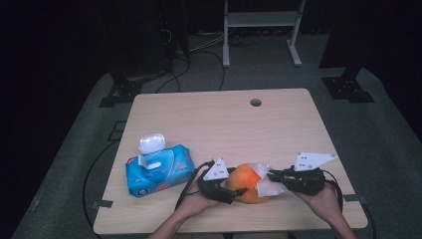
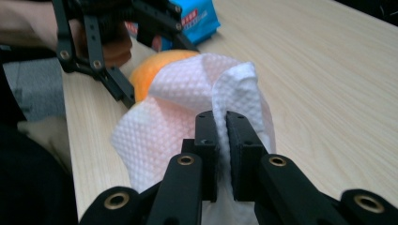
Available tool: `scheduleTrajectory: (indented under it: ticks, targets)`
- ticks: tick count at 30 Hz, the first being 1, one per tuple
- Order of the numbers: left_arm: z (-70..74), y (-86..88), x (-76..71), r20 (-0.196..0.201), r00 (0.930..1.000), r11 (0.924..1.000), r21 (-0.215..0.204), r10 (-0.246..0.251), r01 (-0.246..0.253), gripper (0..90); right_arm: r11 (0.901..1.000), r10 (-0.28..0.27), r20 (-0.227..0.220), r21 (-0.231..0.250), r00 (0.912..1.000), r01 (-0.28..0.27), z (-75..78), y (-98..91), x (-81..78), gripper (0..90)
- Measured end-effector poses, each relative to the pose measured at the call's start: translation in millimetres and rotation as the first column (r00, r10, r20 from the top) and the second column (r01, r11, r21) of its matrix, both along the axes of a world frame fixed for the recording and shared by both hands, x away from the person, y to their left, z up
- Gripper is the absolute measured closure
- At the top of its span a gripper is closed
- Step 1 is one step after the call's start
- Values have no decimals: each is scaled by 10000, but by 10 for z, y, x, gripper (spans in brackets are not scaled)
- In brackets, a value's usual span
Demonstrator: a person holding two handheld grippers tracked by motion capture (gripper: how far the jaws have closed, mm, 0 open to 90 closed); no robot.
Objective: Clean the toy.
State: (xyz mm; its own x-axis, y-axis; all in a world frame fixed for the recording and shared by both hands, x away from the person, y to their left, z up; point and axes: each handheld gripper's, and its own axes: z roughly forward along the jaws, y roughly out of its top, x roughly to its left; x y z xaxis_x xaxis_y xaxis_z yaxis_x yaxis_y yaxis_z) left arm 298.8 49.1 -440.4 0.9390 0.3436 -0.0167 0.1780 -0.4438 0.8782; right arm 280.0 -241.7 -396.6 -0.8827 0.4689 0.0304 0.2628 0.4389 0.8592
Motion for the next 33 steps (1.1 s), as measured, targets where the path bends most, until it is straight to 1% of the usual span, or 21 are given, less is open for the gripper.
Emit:
scheduleTrajectory:
  ticks: [1,2,4,5,7,9,11,12,13,15,16,18,20,22,23,24,25,26,29,31,33]
  targets:
    - [1,-5,3,-8,10000,10000,-3,30,-30,265,9996,175,24,209,9998,-176,19,43,-11,827]
    - [0,-5,7,-38,10000,10000,-18,53,-53,265,9988,416,113,263,9991,-419,32,100,-24,826]
    - [-11,27,26,-130,9999,10000,41,45,-45,264,9981,618,311,-91,9976,-616,25,208,-44,825]
    - [-21,50,34,-152,9999,10000,17,45,-45,266,9974,702,250,-147,9972,-699,10,218,-38,826]
    - [-28,77,43,-263,9996,9999,-54,86,-87,270,9978,658,-22,-14,9978,-658,-22,157,-9,827]
    - [-24,75,45,-313,9994,9999,-64,133,-135,270,9992,380,-146,-119,9992,-382,-56,49,14,826]
    - [-21,56,40,-282,9995,9999,-65,148,-150,270,9991,-118,-10,-398,9999,118,-72,-23,19,824]
    - [-20,48,37,-237,9996,9999,-34,118,-119,270,9997,-134,-39,-226,9999,133,-61,-31,16,823]
    - [-20,41,32,-183,9998,9999,-44,121,-122,270,10000,-77,35,-22,10000,77,-35,-16,6,823]
    - [-13,34,27,-177,9997,9999,-9,145,-145,270,9990,316,174,311,9993,-322,18,67,-10,822]
    - [-12,39,29,-203,9997,9999,6,156,-156,270,9984,498,203,256,9986,-503,28,117,-11,820]
    - [-15,58,39,-274,9995,9999,6,133,-133,271,9982,566,270,-230,9980,-560,0,177,-3,820]
    - [-13,54,32,-257,9996,9999,17,143,-142,273,9985,501,15,-230,9987,-501,-36,125,34,822]
    - [-5,35,21,-156,9998,9999,50,135,-134,273,9991,172,-10,-387,9999,-172,-24,46,51,822]
    - [-2,25,16,-94,9999,9999,59,116,-115,274,9993,38,27,-360,10000,-37,-3,21,53,822]
    - [0,12,8,-58,9999,9999,39,124,-124,275,9999,-3,106,-107,9999,4,21,10,54,821]
    - [2,-3,-1,-26,9999,9999,22,144,-144,275,9995,44,81,316,10000,-46,48,22,60,822]
    - [2,-17,-8,45,9999,9999,43,116,-117,275,9987,158,149,484,9998,-166,75,62,68,821]
    - [4,-28,-22,107,9999,9999,101,85,-86,274,9981,518,208,332,9984,-525,100,232,90,817]
    - [-2,-8,-9,-16,10000,10000,77,36,-35,268,9982,590,197,-75,9981,-589,57,278,103,817]
    - [-4,-13,-7,-198,9998,10000,-89,28,-30,225,9981,610,-69,126,9981,-609,15,227,120,819]
